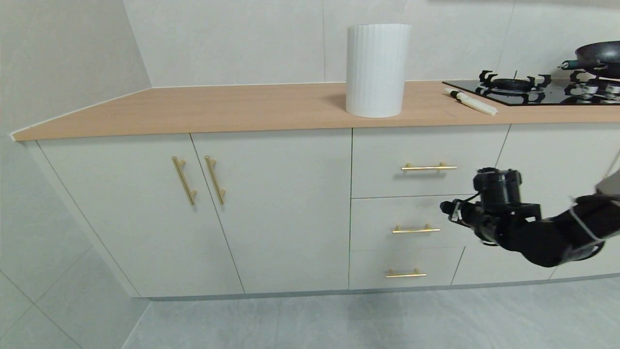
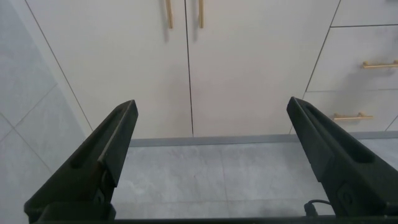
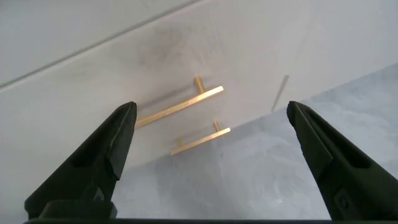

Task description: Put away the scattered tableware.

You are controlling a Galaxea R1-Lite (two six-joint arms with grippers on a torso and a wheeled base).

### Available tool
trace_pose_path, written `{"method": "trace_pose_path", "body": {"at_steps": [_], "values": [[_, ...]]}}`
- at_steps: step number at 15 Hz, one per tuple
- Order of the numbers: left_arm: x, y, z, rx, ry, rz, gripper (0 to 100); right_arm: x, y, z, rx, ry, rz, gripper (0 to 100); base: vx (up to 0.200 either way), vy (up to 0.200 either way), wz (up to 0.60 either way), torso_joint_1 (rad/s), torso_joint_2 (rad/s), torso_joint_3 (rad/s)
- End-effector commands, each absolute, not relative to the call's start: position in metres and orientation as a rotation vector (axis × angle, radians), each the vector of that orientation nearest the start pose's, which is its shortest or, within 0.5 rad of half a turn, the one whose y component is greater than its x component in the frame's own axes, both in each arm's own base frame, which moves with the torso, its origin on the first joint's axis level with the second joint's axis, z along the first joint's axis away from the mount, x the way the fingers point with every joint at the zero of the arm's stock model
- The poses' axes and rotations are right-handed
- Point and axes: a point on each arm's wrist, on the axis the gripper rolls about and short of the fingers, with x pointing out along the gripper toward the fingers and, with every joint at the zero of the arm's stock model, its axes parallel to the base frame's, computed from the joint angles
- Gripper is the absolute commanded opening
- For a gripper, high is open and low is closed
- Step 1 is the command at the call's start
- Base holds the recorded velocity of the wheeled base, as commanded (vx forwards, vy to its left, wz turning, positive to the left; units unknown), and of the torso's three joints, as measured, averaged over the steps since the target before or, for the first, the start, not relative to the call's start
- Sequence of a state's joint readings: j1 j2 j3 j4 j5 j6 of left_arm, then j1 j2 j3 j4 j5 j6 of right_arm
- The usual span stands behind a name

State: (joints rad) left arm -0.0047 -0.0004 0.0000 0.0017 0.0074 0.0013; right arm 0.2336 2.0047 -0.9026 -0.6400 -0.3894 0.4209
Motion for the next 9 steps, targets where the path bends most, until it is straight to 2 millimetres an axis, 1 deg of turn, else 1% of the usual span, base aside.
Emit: {"method": "trace_pose_path", "body": {"at_steps": [1,2,4,5,7,8,9], "values": [[-0.023,0.0,0.075,0.002,0.002,0.003,100,0.245,0.056,0.176,0.287,0.246,-0.186,100,0.0,0.0,0.0,0.0,0.0,0.0],[-0.023,0.0,0.075,0.002,0.002,0.003,100,0.195,0.042,0.19,0.24,0.168,-0.191,100,0.0,0.0,0.0,0.0,0.0,0.0],[-0.023,0.0,0.075,0.002,0.002,0.003,100,0.131,0.025,0.196,0.176,0.058,-0.196,100,0.0,0.0,0.0,0.0,0.0,0.0],[-0.023,0.0,0.075,0.002,0.002,0.003,100,0.099,0.016,0.192,0.137,0.009,-0.193,100,0.0,0.0,0.0,0.0,0.0,0.0],[-0.023,0.0,0.075,0.002,0.002,0.003,100,0.049,0.002,0.175,0.053,-0.033,-0.2,100,0.0,0.0,0.0,0.0,0.0,0.0],[-0.023,0.0,0.075,0.002,0.002,0.003,100,0.028,-0.003,0.166,0.042,-0.041,-0.214,100,0.0,0.0,0.0,0.0,0.0,0.0],[-0.023,0.0,0.075,0.002,0.002,0.003,100,0.012,-0.008,0.156,0.035,-0.031,-0.257,100,0.0,0.0,0.0,0.0,0.0,0.0]]}}
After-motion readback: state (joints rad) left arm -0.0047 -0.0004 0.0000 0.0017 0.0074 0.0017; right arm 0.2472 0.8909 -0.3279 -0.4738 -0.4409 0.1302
